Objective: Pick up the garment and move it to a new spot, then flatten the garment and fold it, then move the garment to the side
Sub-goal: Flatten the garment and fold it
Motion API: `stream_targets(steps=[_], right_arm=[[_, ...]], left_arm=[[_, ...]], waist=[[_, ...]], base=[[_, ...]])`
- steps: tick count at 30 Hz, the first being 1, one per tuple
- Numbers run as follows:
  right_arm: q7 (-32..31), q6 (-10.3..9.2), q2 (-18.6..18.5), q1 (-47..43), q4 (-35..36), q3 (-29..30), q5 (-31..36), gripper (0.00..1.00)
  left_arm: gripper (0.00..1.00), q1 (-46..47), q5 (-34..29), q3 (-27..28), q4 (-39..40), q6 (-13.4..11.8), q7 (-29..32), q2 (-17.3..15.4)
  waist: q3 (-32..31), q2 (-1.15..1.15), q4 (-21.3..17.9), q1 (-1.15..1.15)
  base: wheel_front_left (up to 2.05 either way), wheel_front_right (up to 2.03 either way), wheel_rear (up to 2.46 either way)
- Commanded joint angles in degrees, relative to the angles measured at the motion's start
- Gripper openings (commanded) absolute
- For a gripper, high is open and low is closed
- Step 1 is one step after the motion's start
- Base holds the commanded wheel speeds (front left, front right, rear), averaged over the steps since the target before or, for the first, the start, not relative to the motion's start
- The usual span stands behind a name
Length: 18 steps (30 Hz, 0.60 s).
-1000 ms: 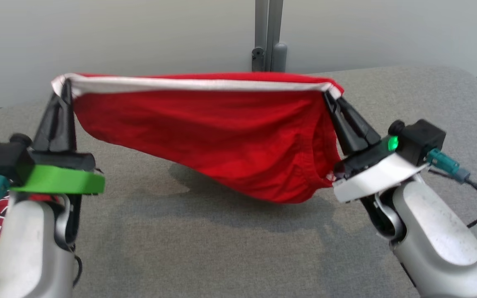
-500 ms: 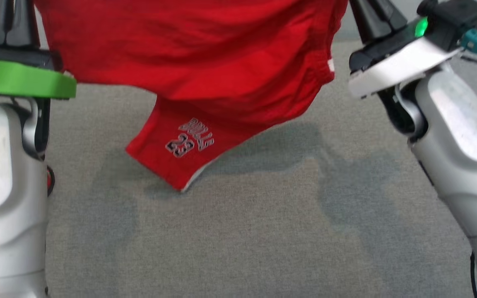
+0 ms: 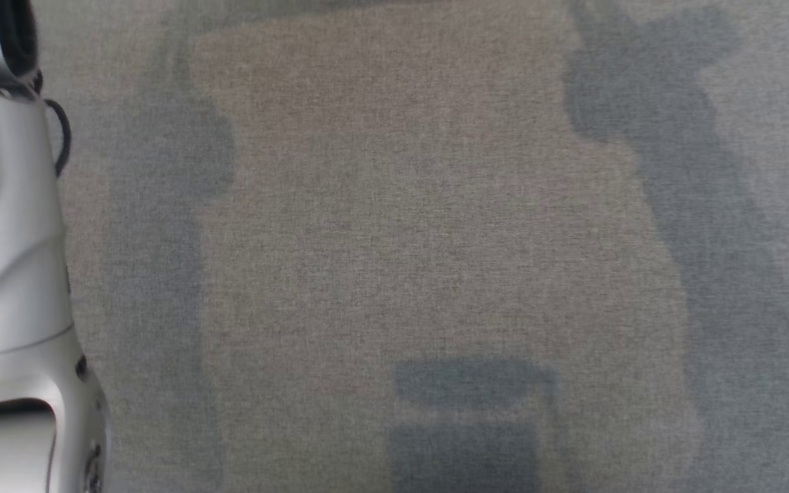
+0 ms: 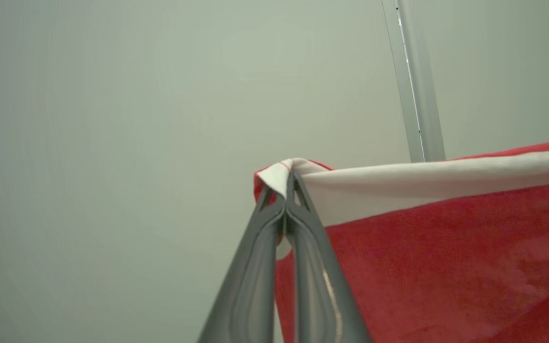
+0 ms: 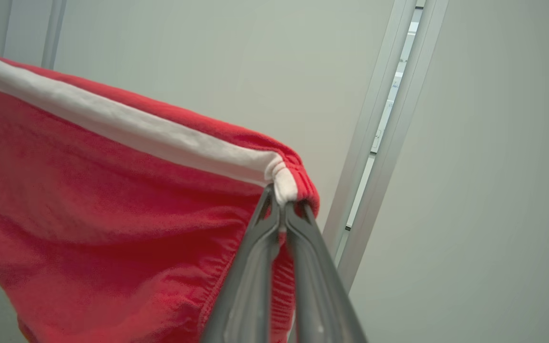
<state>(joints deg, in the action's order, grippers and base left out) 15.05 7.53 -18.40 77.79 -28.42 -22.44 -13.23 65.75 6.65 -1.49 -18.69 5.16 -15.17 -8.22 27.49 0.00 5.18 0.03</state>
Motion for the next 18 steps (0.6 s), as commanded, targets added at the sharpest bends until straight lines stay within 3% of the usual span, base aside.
stream_targets(steps=[1, 10, 18], right_arm=[[0.17, -0.08, -0.20, -1.46, -0.52, -0.58, -0.17, 0.00], [0.18, -0.08, -2.89, -19.48, 2.49, -6.09, -7.13, 0.00], [0.17, -0.08, -4.58, -38.01, 7.64, -8.26, -13.91, 0.00]], left_arm=[[0.00, -2.79, 0.35, 0.49, -0.65, 0.41, 0.06, 0.73], [0.00, -21.19, 2.86, 1.83, -2.97, 1.35, 0.04, 4.77], [0.00, -37.34, 6.39, 0.84, -5.71, 1.43, 0.03, 5.22]], waist=[[5.30, 0.00, 4.11, -0.03], [3.08, 0.00, 3.22, -0.03], [-3.60, 0.00, 2.08, -0.03]], base=[[0.00, 0.00, 0.00], [0.00, 0.00, 0.00], [0.00, 0.00, 0.00]])
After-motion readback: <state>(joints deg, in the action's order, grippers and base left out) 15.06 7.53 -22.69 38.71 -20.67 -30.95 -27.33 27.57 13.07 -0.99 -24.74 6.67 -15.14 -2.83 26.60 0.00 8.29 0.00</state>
